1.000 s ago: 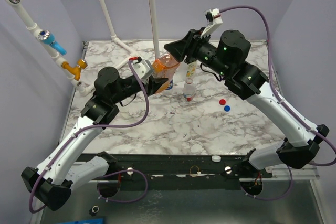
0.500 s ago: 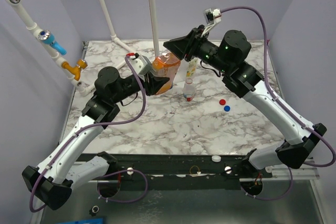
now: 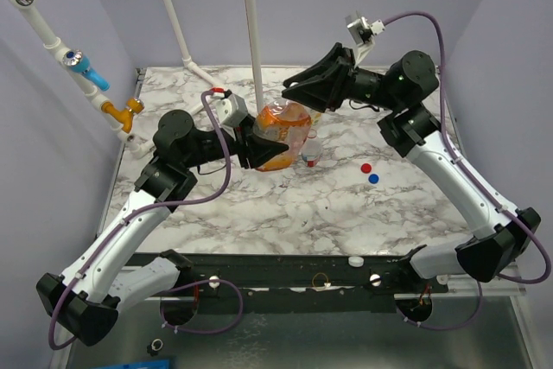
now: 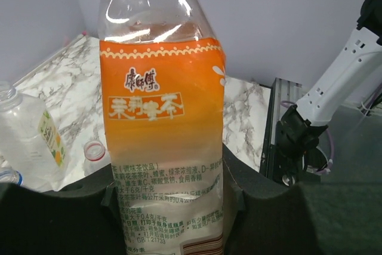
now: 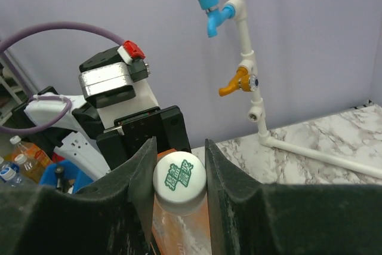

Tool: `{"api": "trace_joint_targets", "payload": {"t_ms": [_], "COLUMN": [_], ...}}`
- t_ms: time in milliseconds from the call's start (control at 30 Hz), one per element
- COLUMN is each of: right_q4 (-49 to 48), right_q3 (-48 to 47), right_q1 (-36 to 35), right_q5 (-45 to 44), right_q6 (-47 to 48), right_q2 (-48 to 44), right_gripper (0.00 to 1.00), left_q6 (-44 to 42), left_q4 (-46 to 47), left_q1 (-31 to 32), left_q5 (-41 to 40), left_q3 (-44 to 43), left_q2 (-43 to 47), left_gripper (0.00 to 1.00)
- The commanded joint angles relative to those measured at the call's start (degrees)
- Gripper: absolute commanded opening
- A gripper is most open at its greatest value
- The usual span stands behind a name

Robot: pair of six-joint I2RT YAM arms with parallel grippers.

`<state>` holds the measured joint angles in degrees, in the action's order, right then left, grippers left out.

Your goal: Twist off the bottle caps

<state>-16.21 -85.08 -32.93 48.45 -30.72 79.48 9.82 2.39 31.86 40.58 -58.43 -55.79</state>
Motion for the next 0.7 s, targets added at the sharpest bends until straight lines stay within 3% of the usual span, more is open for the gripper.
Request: {"api": "trace_joint_targets", "payload": {"t_ms": [0,33,100,167,233,333,433,667], "right_q4": [-1.81,0.61,4.93,8.18,11.49,19.16,26.03,29.09], "right_q3": [-0.86,-1.66,-2.86,-3.84,-5.38,-9.52,-12.74,-16.83], "right_q1": [-0.59,-0.62,-0.64,-0.62,-0.70,-1.79,-2.96,-5.15], "right_q5": [3.93,0.84,-8.65,-17.41,-21.99,-29.58,-35.81,-34.91], "right_q6": [2.40,3.32,4.63,5.89,6.92,8.06,8.59,10.17], "right_q2": [-1.58,-1.59,-1.93,-2.53,-2.43,-0.68,1.07,4.46], "right_gripper": [0.26,0.50,0.73,0.88,0.96,0.97,0.92,0.81], "left_q6": [2.12,1.49,-0.78,-3.94,-6.56,-9.52,-10.74,-10.75], "left_q4": [0.11,0.15,-0.26,-0.95,-1.08,-0.58,0.74,2.25], "left_q1": [0.04,0.04,0.05,0.05,0.05,0.05,0.00,0.14], "left_q5": [4.64,4.16,1.35,-2.69,-7.70,-13.74,-17.08,-19.78], "left_q3": [-0.02,-0.01,0.07,-0.01,0.05,0.32,0.59,-0.19], "left_q2": [-1.04,-1.24,-1.33,-1.47,-1.47,-1.69,-1.94,-3.51], "left_gripper": [0.02,0.02,0.02,0.02,0.02,0.02,0.02,0.02]}}
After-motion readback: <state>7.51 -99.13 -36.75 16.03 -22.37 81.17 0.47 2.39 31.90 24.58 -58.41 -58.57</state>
